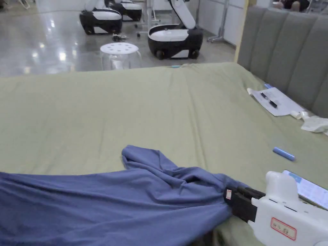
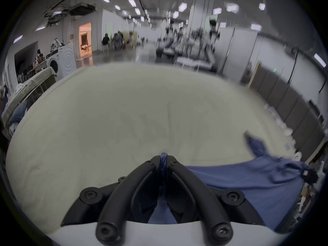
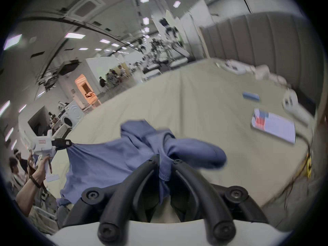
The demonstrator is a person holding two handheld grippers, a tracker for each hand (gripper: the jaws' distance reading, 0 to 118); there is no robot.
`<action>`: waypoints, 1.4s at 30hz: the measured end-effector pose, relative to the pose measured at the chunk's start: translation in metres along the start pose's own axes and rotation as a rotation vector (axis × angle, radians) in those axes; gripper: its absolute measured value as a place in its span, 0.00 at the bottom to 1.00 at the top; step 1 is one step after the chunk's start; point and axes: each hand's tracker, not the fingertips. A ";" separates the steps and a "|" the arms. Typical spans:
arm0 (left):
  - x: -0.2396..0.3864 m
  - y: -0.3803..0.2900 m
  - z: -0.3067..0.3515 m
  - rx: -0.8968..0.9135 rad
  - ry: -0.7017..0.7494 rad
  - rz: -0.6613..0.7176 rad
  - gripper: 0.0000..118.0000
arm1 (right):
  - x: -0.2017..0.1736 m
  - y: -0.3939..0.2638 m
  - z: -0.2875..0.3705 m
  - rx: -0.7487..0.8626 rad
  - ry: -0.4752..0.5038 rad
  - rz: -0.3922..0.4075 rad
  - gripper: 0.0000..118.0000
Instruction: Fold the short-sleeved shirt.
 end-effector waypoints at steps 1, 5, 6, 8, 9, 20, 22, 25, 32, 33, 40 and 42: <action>-0.002 0.009 0.023 0.048 -0.020 0.015 0.05 | -0.006 0.013 0.000 0.025 0.020 0.019 0.09; -0.009 0.052 0.119 0.247 -0.032 0.039 0.05 | -0.032 0.074 0.003 0.106 0.105 0.079 0.08; -0.012 0.062 0.139 0.298 -0.037 0.045 0.05 | -0.040 0.091 0.005 0.127 0.117 0.098 0.08; -0.017 0.086 0.176 0.380 -0.020 0.057 0.05 | -0.052 0.125 0.009 0.176 0.132 0.138 0.08; -0.018 0.096 0.191 0.417 -0.025 0.056 0.05 | -0.056 0.141 0.011 0.199 0.132 0.146 0.08; 0.017 0.205 0.245 0.629 0.067 -0.018 0.05 | -0.115 0.311 -0.003 0.336 0.089 0.276 0.08; 0.022 0.224 0.237 0.635 0.079 -0.014 0.05 | -0.124 0.334 -0.011 0.357 0.051 0.300 0.08; 0.027 0.249 0.220 0.649 0.097 -0.010 0.05 | -0.137 0.360 -0.026 0.373 0.009 0.319 0.08; 0.027 0.269 0.164 0.602 0.109 0.002 0.05 | -0.146 0.391 -0.078 0.355 -0.064 0.363 0.08; 0.025 0.268 0.156 0.600 0.103 0.007 0.05 | -0.146 0.392 -0.084 0.355 -0.068 0.351 0.08; 0.023 0.224 0.095 0.465 0.101 -0.002 0.05 | -0.136 0.361 -0.144 0.255 -0.089 0.376 0.08; 0.019 0.201 0.071 0.395 0.089 0.012 0.05 | -0.129 0.335 -0.159 0.195 -0.069 0.353 0.08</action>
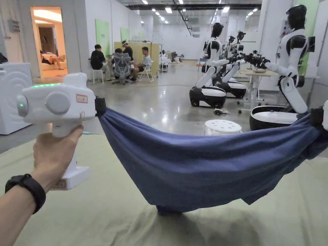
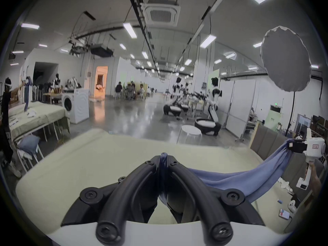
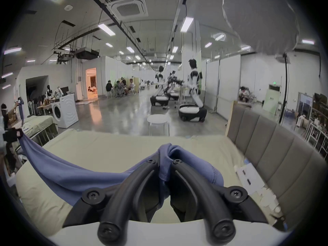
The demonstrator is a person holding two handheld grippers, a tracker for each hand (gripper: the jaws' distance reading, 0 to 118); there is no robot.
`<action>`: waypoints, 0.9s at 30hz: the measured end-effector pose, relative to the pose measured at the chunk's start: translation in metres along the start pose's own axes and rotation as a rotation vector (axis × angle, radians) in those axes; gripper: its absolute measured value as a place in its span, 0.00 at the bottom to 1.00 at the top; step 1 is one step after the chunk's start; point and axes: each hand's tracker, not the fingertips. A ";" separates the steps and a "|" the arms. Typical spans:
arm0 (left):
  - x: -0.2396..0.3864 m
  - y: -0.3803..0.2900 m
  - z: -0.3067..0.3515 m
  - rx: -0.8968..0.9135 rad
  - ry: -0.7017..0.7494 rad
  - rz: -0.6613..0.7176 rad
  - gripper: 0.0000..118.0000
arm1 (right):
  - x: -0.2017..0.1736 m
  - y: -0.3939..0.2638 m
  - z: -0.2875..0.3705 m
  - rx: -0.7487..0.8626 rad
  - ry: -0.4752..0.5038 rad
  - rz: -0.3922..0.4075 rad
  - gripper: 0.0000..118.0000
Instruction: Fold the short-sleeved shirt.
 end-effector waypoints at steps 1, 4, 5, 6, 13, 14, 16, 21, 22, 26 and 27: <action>-0.001 -0.018 -0.004 -0.022 -0.003 0.006 0.05 | -0.001 -0.017 -0.005 -0.021 0.012 -0.010 0.08; -0.010 -0.059 -0.003 -0.085 -0.045 0.070 0.05 | -0.005 -0.058 -0.004 -0.049 0.014 0.032 0.08; -0.014 -0.072 0.006 -0.089 -0.069 0.098 0.05 | -0.004 -0.072 0.000 -0.058 0.020 0.040 0.08; -0.018 -0.085 0.016 -0.071 -0.088 0.104 0.05 | 0.000 -0.084 0.007 -0.063 0.034 0.031 0.08; -0.054 -0.194 0.120 -0.162 -0.107 0.170 0.05 | 0.037 -0.210 0.106 -0.135 0.064 -0.040 0.08; -0.056 -0.211 0.134 -0.163 -0.109 0.160 0.05 | 0.042 -0.227 0.121 -0.158 0.071 -0.060 0.08; -0.061 -0.236 0.159 -0.211 -0.097 0.160 0.05 | 0.050 -0.255 0.147 -0.211 0.092 -0.095 0.08; -0.080 -0.282 0.217 -0.272 -0.093 0.258 0.05 | 0.058 -0.311 0.217 -0.315 0.077 -0.090 0.08; -0.080 -0.290 0.224 -0.298 -0.093 0.248 0.05 | 0.058 -0.321 0.227 -0.337 0.068 -0.115 0.08; -0.078 -0.318 0.236 -0.364 -0.073 0.196 0.05 | 0.055 -0.356 0.231 -0.388 0.070 -0.092 0.08; -0.078 -0.322 0.237 -0.361 -0.075 0.196 0.06 | 0.052 -0.362 0.230 -0.401 0.058 -0.059 0.08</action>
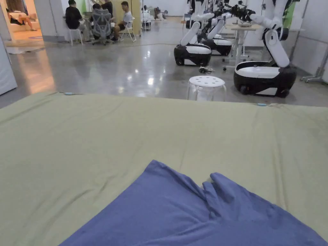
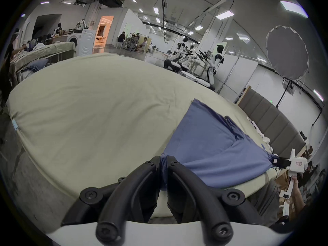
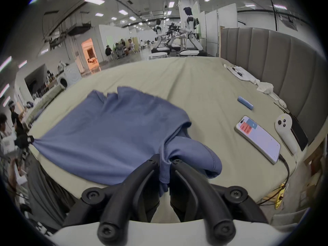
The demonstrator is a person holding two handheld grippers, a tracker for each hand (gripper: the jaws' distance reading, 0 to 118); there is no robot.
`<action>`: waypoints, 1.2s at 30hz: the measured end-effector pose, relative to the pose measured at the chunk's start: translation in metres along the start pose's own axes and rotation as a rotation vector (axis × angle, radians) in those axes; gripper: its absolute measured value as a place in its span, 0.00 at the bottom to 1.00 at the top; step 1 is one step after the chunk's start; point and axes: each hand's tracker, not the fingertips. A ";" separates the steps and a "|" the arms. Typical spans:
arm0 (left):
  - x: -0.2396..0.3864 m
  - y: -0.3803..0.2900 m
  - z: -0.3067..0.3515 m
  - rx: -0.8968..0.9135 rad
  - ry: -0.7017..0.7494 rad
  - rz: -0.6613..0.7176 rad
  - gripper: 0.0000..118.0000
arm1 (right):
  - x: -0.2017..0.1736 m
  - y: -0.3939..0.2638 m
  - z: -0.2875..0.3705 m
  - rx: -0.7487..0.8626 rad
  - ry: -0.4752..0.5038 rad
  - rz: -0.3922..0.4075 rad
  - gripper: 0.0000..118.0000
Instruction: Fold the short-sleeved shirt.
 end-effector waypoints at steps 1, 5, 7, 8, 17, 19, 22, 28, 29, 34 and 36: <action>0.001 -0.002 -0.004 -0.006 -0.006 -0.003 0.10 | -0.002 -0.005 -0.004 -0.004 -0.018 0.015 0.11; 0.009 0.001 0.010 0.080 0.078 -0.060 0.46 | -0.001 -0.004 0.010 0.024 -0.021 -0.004 0.51; 0.016 0.006 0.028 0.168 0.088 -0.086 0.46 | 0.001 0.003 0.026 0.076 -0.032 -0.009 0.57; 0.025 0.009 0.037 0.208 0.096 -0.110 0.46 | 0.000 0.008 0.036 0.123 -0.059 0.012 0.60; 0.123 0.030 0.071 0.388 0.091 -0.303 0.46 | -0.070 0.056 0.056 0.396 -0.042 0.188 0.58; 0.133 0.027 0.070 0.367 0.030 -0.314 0.42 | -0.082 0.058 0.049 0.388 0.011 0.173 0.48; 0.133 0.024 0.070 0.382 0.043 -0.335 0.12 | -0.094 0.053 0.040 0.383 0.031 0.169 0.06; 0.120 0.024 0.080 0.350 0.078 -0.340 0.02 | -0.107 0.050 0.042 0.374 0.098 0.171 0.00; 0.113 0.024 0.082 0.347 0.089 -0.330 0.02 | -0.109 0.051 0.043 0.373 0.100 0.177 0.00; 0.066 0.023 0.075 0.223 0.101 -0.187 0.02 | -0.109 0.051 0.046 0.373 0.126 0.167 0.00; 0.043 0.023 0.060 0.132 0.107 -0.104 0.12 | -0.105 0.052 0.044 0.366 0.135 0.150 0.00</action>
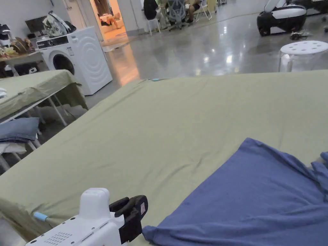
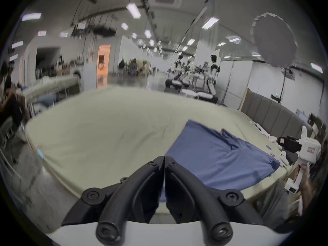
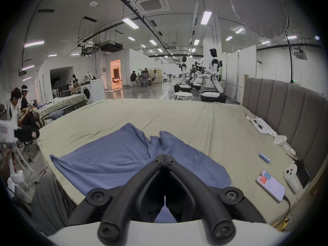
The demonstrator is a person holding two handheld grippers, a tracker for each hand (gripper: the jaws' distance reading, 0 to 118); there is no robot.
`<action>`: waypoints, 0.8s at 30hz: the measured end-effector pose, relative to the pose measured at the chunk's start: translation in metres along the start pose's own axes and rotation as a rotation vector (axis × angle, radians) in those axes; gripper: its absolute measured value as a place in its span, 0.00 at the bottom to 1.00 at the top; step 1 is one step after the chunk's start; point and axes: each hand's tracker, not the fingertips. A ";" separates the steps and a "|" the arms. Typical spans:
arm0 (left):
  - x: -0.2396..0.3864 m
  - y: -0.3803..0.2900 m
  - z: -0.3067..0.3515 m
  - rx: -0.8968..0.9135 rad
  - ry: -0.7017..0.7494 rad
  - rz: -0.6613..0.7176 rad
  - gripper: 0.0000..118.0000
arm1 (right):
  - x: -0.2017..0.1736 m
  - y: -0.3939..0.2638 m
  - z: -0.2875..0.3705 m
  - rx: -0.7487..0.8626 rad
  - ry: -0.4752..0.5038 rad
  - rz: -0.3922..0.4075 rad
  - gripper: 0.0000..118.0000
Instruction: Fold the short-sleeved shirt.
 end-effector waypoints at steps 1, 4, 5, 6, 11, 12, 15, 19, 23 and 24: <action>-0.011 -0.003 -0.011 -0.060 -0.037 0.035 0.31 | 0.002 -0.001 -0.001 -0.011 0.010 -0.018 0.00; -0.030 -0.024 -0.039 -0.145 -0.046 0.109 0.55 | 0.008 -0.004 -0.004 -0.034 0.039 -0.079 0.00; -0.033 -0.029 -0.046 -0.163 -0.030 0.112 0.55 | 0.010 -0.006 -0.004 -0.041 0.036 -0.087 0.00; -0.033 -0.036 -0.051 -0.190 -0.021 0.117 0.55 | 0.010 -0.008 -0.004 -0.044 0.031 -0.088 0.00; -0.035 -0.049 -0.078 -0.276 -0.057 0.176 0.54 | 0.011 -0.011 -0.002 -0.066 0.008 -0.074 0.00; -0.035 -0.050 -0.082 -0.285 -0.058 0.179 0.52 | 0.011 -0.012 -0.002 -0.069 0.006 -0.071 0.00; -0.024 -0.057 -0.097 -0.323 -0.023 0.142 0.11 | 0.015 -0.014 -0.003 -0.080 -0.006 -0.067 0.00; -0.019 -0.056 -0.107 -0.378 -0.014 0.052 0.09 | 0.023 -0.015 -0.007 -0.101 -0.028 -0.048 0.00; -0.021 -0.055 -0.110 -0.403 -0.019 0.068 0.09 | 0.039 0.005 -0.034 -0.156 -0.046 -0.014 0.04; -0.020 -0.055 -0.111 -0.408 -0.016 0.065 0.09 | 0.046 0.013 -0.047 -0.196 -0.045 -0.005 0.22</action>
